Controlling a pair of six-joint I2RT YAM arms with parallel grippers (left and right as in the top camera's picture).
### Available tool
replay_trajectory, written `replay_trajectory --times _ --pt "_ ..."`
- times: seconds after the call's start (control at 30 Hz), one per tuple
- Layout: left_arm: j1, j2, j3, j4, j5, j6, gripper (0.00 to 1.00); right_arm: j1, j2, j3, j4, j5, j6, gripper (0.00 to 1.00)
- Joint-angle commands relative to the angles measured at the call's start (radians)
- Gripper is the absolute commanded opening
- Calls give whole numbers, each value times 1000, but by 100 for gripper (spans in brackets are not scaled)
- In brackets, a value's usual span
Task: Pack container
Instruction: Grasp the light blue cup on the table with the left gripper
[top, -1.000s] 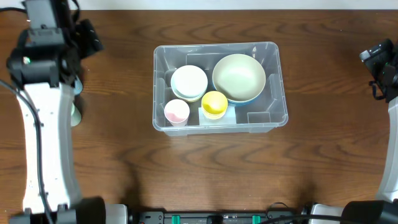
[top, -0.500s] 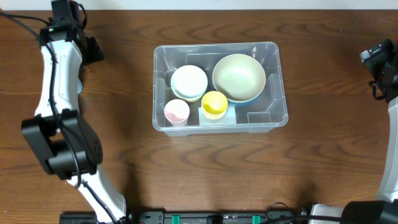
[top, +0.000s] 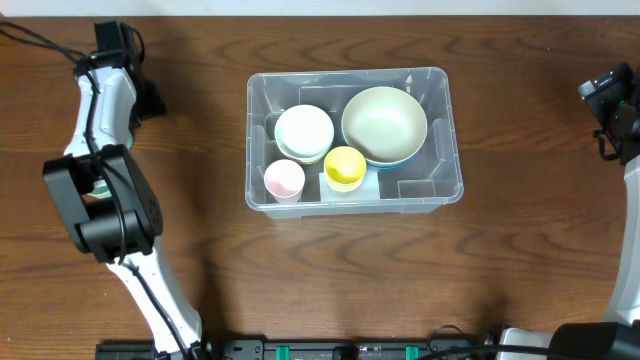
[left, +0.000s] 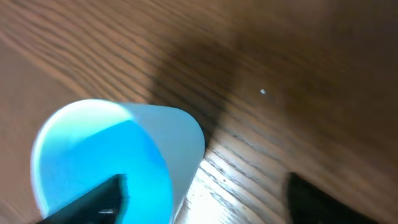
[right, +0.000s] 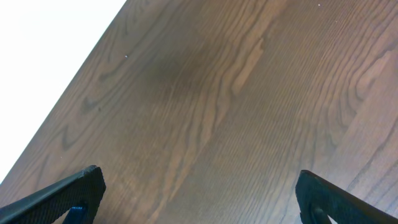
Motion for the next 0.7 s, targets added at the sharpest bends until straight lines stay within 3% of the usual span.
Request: replay_trajectory --times 0.0,0.07,0.2,0.43,0.67 --pt "6 15 -4 3 -5 11 48 -3 -6 8 -1 11 11 99" --pt "6 16 -4 4 -1 9 30 -3 -6 8 -1 11 11 99" --pt "6 15 -4 -8 21 9 6 -3 -6 8 -1 11 11 99" --pt "-6 -39 4 -89 156 -18 6 -3 -6 8 -1 11 11 99" --pt "-27 -224 9 -148 282 -61 6 -3 -6 8 -1 11 11 99"
